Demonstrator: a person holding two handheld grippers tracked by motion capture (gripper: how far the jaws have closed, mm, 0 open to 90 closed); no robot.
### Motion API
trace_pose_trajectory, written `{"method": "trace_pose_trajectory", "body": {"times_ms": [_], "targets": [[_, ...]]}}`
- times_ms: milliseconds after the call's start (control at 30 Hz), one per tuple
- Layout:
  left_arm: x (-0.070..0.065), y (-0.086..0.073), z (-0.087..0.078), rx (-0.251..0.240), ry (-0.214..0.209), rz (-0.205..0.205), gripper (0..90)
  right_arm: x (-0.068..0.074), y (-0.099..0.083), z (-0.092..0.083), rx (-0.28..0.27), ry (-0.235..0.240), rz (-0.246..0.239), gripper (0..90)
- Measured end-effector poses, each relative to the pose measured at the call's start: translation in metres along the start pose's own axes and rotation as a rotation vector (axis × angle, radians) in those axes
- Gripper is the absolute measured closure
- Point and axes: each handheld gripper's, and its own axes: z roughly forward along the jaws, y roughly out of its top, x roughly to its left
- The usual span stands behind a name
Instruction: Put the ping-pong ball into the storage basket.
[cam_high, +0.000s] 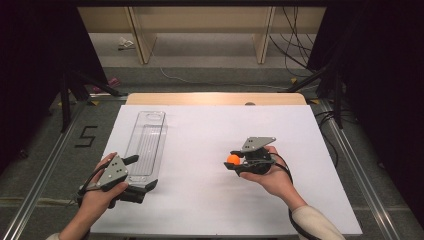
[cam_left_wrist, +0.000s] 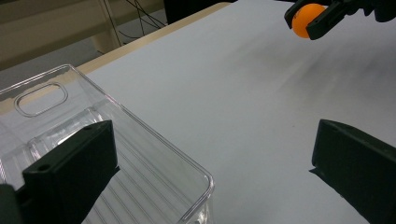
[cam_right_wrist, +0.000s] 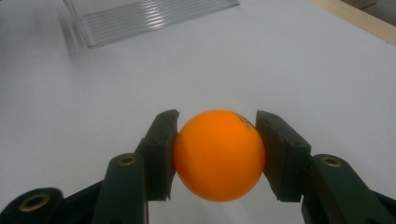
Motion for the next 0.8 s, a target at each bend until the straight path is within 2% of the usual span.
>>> {"method": "trace_pose_trajectory", "body": {"times_ms": [800], "targets": [[0.0,0.0001,-0.0001,-0.001,0.0,-0.001,0.0,0.0018,0.0072,0.0077,-0.009,0.008,-0.005,51.3]]}}
